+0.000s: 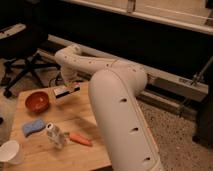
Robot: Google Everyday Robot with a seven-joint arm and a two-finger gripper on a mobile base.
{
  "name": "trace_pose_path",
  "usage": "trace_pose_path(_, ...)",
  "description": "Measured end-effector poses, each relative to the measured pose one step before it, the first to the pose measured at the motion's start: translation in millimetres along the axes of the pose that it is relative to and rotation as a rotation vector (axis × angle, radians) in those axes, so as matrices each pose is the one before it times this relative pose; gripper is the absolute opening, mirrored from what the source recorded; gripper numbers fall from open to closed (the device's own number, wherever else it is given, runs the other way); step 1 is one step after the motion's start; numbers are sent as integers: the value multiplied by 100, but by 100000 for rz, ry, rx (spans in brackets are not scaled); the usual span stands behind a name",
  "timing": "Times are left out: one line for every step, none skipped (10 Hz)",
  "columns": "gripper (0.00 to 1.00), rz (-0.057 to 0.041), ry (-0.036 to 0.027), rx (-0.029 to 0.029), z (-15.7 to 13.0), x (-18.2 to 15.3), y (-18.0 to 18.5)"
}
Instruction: Place the eraser on the white sponge
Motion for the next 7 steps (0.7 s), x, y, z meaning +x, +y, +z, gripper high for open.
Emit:
trace_pose_path(0, -2366, -258, -969, -240, -1355, 647)
trace_pose_path(0, -1871, -169, -862, -101, -1090, 453)
trace_pose_path(0, -2407, -369, -958, -58, -1536, 421)
trace_pose_path(0, -1916, -540, -991, 155, -1391, 289)
trace_pose_path(0, -1207, -227, -590, 253, -924, 19)
trace_pose_path(0, -863, -374, -1106, 598, -1001, -89)
trace_pose_path(0, -710, -465, -1320, 742, -962, -149)
